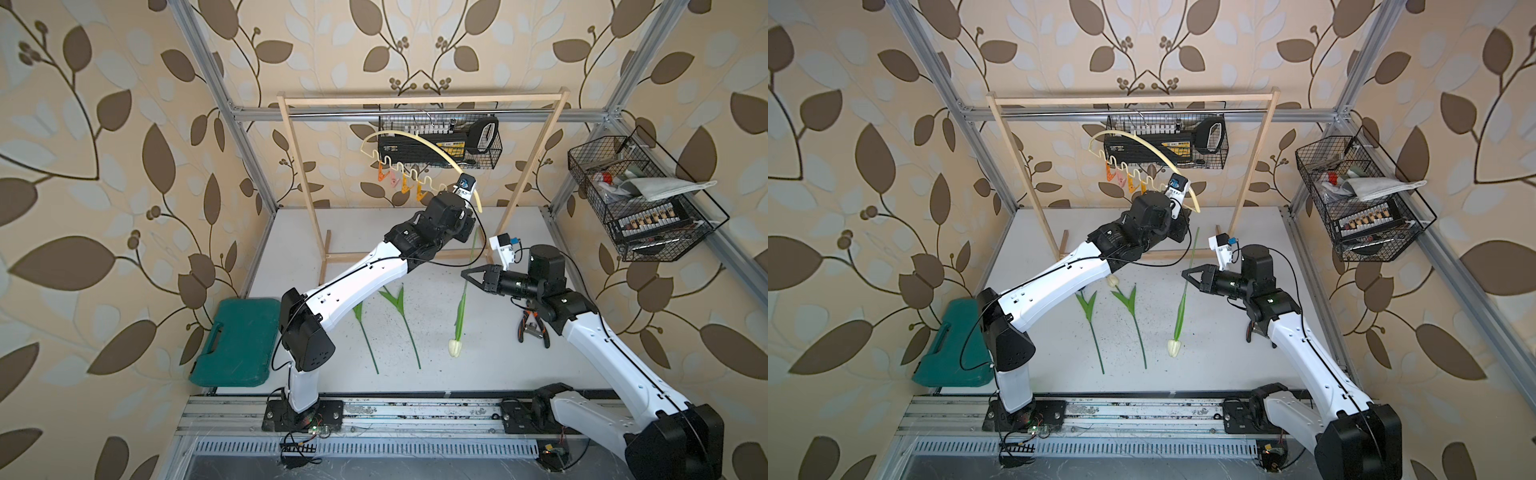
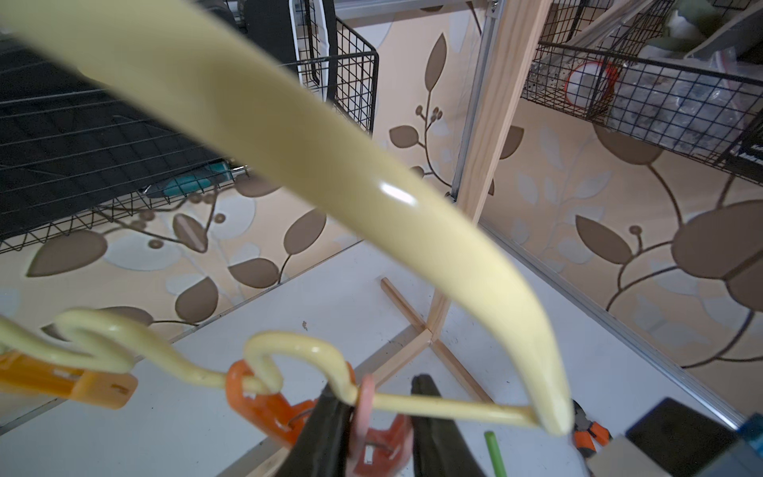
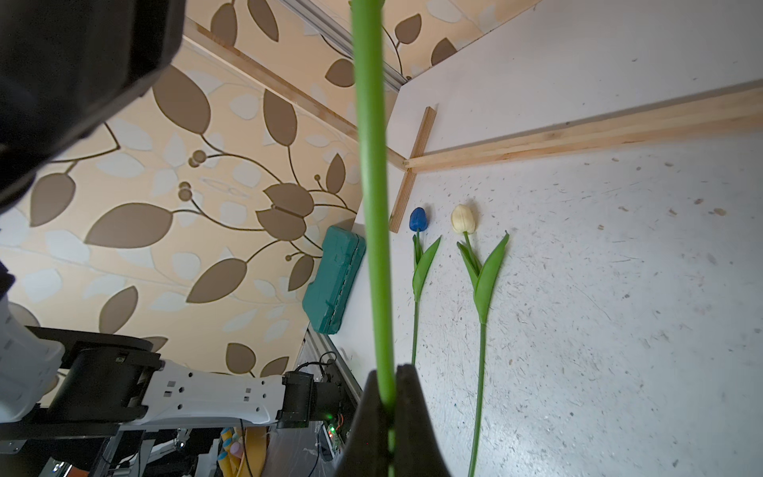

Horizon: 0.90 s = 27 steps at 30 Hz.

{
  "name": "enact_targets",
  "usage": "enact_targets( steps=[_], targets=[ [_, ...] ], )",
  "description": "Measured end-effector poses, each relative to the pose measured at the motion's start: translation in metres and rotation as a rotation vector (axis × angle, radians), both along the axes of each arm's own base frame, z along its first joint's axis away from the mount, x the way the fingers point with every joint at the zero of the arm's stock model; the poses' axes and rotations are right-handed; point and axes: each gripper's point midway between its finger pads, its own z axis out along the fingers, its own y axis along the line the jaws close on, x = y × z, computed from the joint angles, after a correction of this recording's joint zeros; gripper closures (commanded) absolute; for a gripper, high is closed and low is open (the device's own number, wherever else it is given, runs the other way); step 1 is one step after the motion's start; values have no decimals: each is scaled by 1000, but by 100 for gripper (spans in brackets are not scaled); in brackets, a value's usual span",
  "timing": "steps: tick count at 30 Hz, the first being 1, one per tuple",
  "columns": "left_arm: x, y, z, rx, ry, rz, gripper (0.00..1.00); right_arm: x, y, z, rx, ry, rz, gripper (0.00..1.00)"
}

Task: Dry the flowers on a clothes hanger
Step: Clamp the flower onto the hanger.

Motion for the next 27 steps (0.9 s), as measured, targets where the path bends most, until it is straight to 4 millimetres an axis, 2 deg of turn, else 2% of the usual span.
enact_targets(
  steps=[6,14,27],
  targets=[
    [0,5,9,-61,35,7,74,21,7,-2,54,24,-18,100],
    [5,22,22,-141,81,40,74,41,13,-3,87,17,-29,100],
    [11,31,17,-182,143,54,75,58,35,10,122,-64,13,100]
  ],
)
